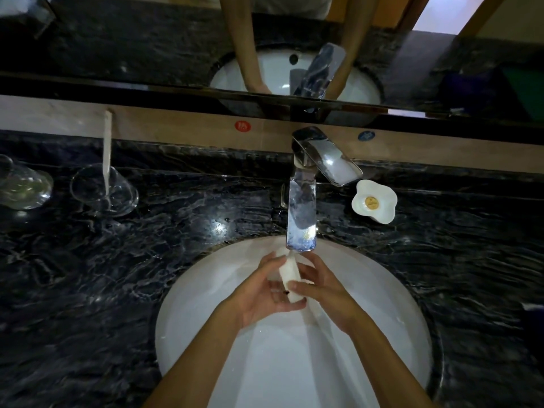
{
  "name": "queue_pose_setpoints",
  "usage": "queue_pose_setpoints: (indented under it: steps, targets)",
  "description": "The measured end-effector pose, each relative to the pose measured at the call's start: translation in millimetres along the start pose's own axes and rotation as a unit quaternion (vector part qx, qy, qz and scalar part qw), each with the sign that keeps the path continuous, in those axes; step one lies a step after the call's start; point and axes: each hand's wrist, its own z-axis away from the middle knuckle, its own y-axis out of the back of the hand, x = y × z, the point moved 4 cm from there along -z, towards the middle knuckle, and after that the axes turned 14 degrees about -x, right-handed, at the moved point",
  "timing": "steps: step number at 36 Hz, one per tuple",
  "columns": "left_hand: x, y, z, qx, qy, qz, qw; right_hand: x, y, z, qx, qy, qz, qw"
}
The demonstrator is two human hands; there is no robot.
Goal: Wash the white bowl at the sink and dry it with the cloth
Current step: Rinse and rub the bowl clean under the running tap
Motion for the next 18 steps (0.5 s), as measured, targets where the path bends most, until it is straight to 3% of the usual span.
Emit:
queue_pose_setpoints:
  steps: [9,14,18]
  targets:
    - [-10,2,-1,-0.031,-0.013,0.081,0.996,10,-6,-7,0.032,0.016,-0.057,0.998]
    - [-8,0,-5,0.003,-0.007,0.009,1.000,15,-2,-10,0.074,0.001,-0.047,0.996]
    - [-12,-1,-10,0.022,-0.016,0.014,1.000,14,-3,-8,0.091,-0.021,-0.023,0.995]
